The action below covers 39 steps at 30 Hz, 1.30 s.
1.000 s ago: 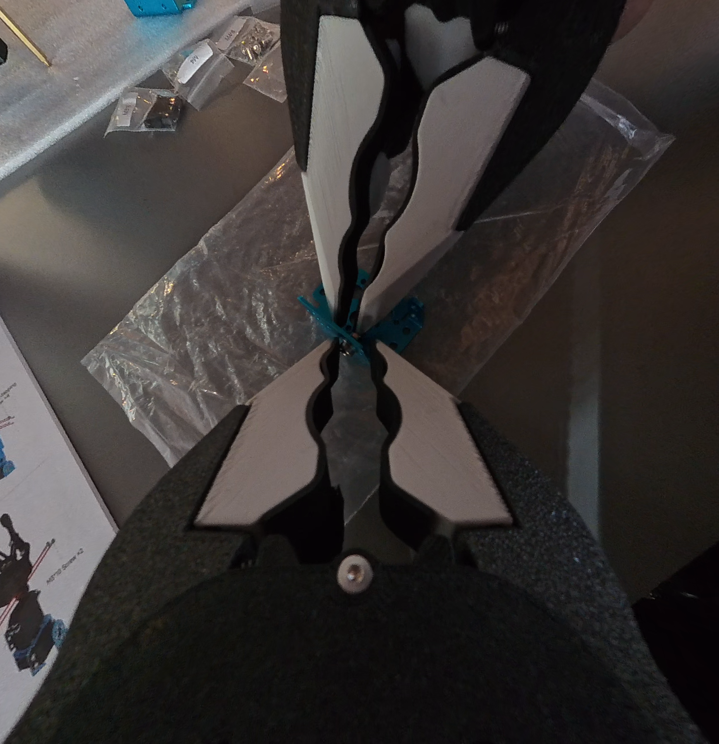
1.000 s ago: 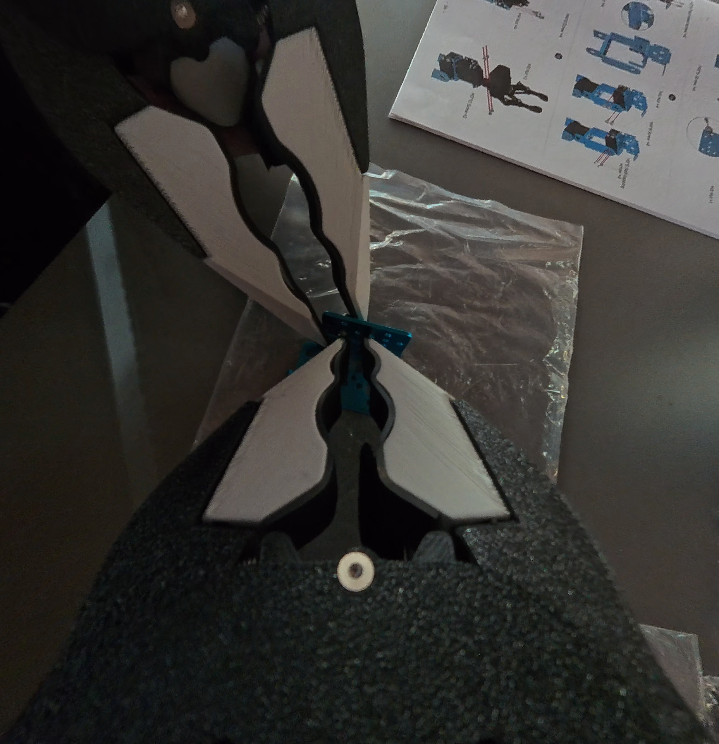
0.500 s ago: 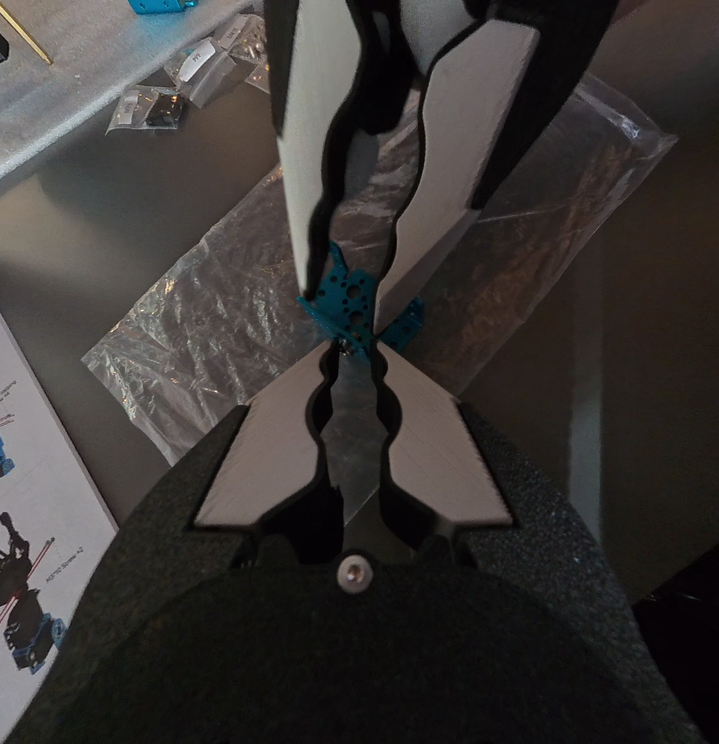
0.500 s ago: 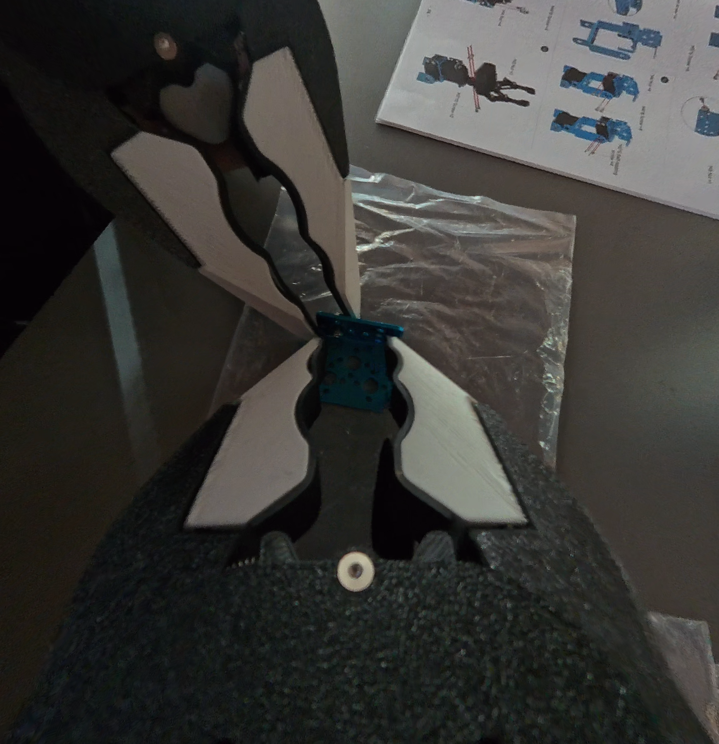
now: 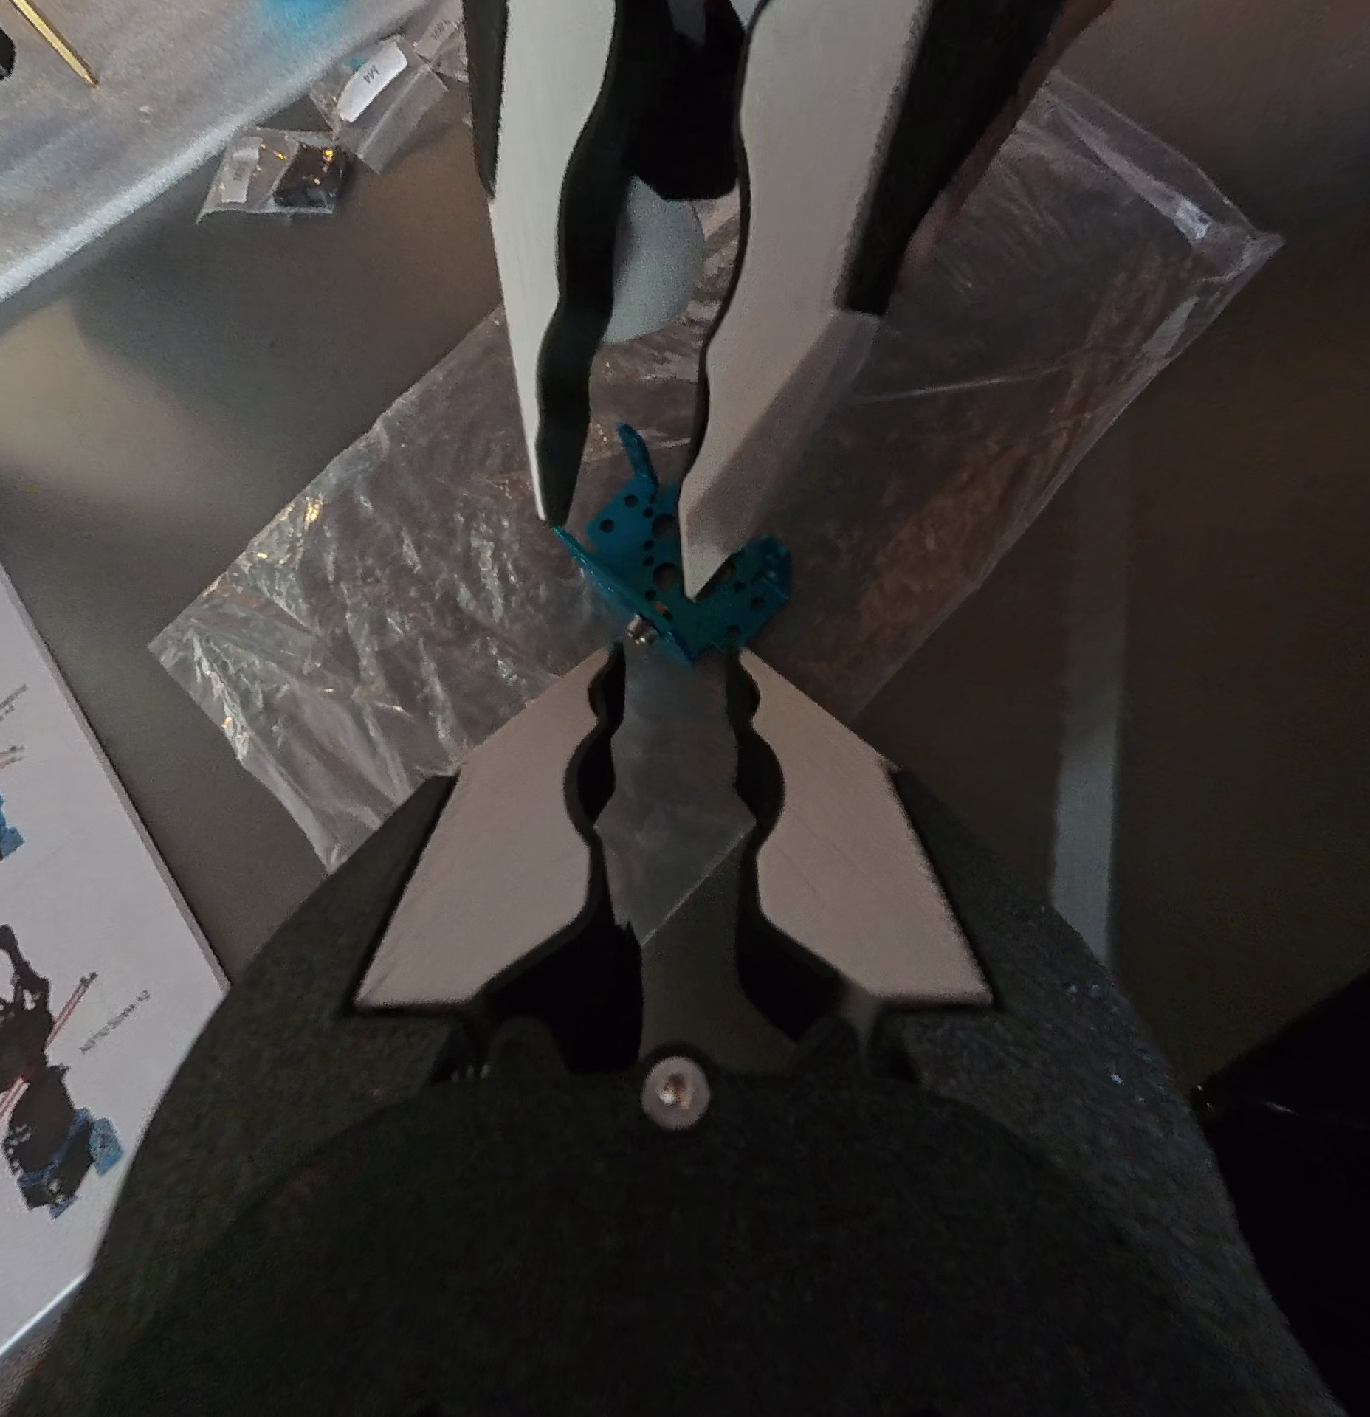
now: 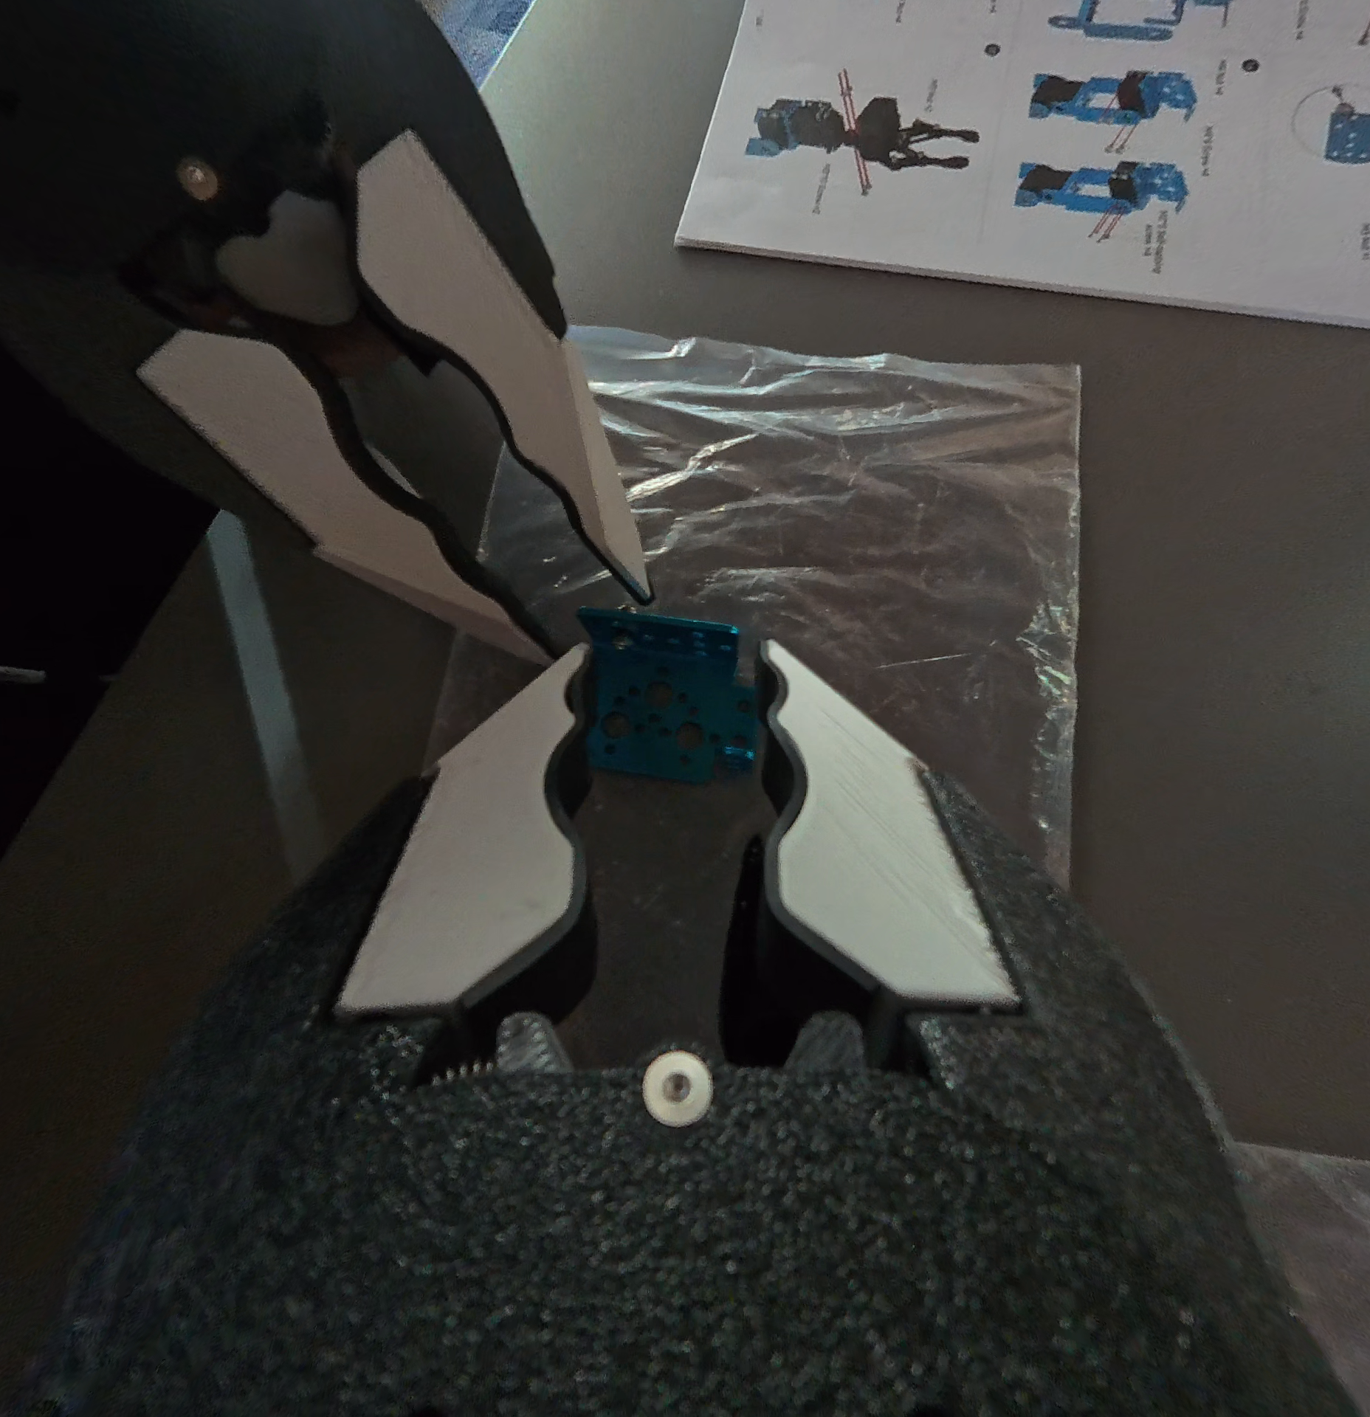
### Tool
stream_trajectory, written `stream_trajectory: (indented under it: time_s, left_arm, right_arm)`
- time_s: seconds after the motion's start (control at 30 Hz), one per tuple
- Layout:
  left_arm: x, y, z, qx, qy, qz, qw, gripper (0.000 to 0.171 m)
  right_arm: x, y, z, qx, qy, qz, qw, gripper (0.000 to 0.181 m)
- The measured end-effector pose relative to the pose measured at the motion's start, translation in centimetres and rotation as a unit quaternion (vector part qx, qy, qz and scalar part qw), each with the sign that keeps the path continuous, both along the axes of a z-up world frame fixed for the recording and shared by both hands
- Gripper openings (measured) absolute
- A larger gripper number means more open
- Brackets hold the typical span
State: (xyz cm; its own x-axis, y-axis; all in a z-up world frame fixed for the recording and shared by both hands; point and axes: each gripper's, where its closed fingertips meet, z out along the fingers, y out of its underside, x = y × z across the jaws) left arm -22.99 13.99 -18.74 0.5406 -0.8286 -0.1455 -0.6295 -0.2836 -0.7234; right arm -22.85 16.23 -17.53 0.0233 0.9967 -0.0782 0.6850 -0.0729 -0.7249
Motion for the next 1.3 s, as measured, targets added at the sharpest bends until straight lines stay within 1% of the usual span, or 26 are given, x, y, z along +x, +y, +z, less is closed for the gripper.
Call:
stream_trajectory:
  time_s: [0.3, 0.33, 0.4, 0.77, 0.93, 1.1, 1.2, 1.3]
  left_arm:
    - [0.45, 0.25, -0.07, 0.003, 0.001, 0.000, 1.000, 0.024]
    - [0.36, 0.37, -0.09, 0.005, 0.004, 0.004, 1.000, 0.018]
    - [0.34, 0.48, -0.11, 0.006, 0.005, 0.007, 1.000, 0.016]
    - [0.53, 0.64, -0.12, 0.005, 0.004, 0.007, 1.000, 0.016]
    - [0.61, 0.62, -0.13, 0.007, 0.005, 0.005, 1.000, 0.016]
    - [0.77, 0.47, -0.14, 0.006, 0.004, -0.001, 1.000, 0.016]
    - [0.81, 0.45, -0.13, 0.007, 0.004, -0.002, 1.000, 0.016]
    - [0.84, 0.40, -0.12, 0.008, 0.004, -0.004, 1.000, 0.016]
  right_arm:
    - [-0.36, -0.07, -0.15, -0.009, 0.004, -0.006, 1.000, 0.037]
    - [-0.36, -0.10, -0.11, -0.007, 0.005, -0.005, 1.000, 0.036]
    - [-0.33, -0.11, -0.24, -0.003, 0.001, -0.003, 1.000, 0.035]
    - [-0.16, 0.16, -0.34, 0.006, 0.001, -0.005, 1.000, 0.032]
    - [-0.12, 0.15, -0.19, -0.002, 0.007, -0.004, 1.000, 0.030]
    - [0.01, 0.19, 0.16, -0.009, 0.018, -0.002, 1.000, 0.023]
    - [0.00, -0.16, -0.09, -0.010, 0.013, 0.007, 1.000, 0.033]
    - [0.00, -0.27, -0.32, -0.006, 0.008, 0.011, 1.000, 0.035]
